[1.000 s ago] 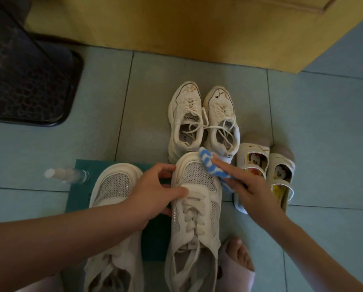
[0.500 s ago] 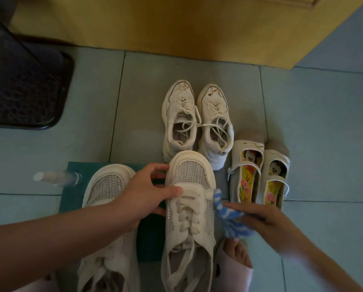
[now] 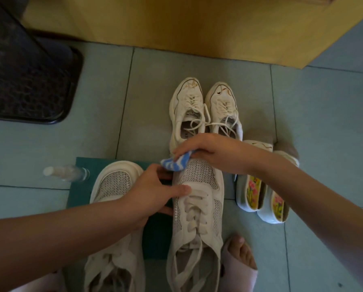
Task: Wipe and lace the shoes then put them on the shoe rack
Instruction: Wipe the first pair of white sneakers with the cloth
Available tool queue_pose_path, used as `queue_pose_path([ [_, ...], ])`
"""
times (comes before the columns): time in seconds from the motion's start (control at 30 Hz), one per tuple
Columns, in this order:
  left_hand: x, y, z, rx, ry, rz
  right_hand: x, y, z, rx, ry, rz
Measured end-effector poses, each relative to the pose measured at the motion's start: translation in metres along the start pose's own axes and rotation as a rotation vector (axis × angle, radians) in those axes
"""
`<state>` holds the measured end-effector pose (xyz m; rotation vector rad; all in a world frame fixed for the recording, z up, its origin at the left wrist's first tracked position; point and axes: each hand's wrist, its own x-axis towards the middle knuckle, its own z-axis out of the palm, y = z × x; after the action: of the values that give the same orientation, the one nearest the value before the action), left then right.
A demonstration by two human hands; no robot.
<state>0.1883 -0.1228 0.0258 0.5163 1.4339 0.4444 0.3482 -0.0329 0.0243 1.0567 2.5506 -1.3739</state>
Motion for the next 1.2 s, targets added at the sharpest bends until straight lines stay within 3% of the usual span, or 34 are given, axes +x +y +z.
queue_pose_path([
  [0.2, 0.001, -0.002, 0.0, 0.005, 0.015, 0.003, -0.023, 0.009, 0.002, 0.061, 0.148, -0.033],
  [0.43, 0.001, -0.002, 0.0, 0.012, 0.019, -0.001, -0.082, 0.021, 0.054, 0.272, 0.547, 0.168],
  [0.57, 0.002, -0.001, 0.0, 0.013, 0.02, -0.006, -0.101, 0.008, 0.091, 0.354, 0.691, 0.228],
  [0.7, 0.001, -0.002, 0.0, 0.015, 0.014, -0.005, -0.116, -0.003, 0.118, 0.461, 0.73, 0.291],
  [0.83, 0.001, -0.001, 0.0, 0.026, 0.023, -0.005, -0.134, -0.017, 0.13, 0.491, 0.644, 0.389],
  [0.93, -0.001, 0.0, 0.001, 0.039, 0.024, -0.006, -0.149, -0.021, 0.129, 0.647, 0.563, 0.45],
  [1.0, -0.002, 0.0, 0.001, 0.042, 0.019, -0.008, -0.151, -0.023, 0.113, 0.674, 0.609, 0.505],
  [1.1, -0.002, 0.001, 0.002, 0.037, 0.011, -0.015, -0.131, -0.024, 0.077, 0.609, 0.817, 0.426],
  [1.2, -0.002, 0.001, 0.003, 0.039, 0.013, -0.011, -0.089, -0.025, 0.049, 0.445, 0.799, 0.253],
])
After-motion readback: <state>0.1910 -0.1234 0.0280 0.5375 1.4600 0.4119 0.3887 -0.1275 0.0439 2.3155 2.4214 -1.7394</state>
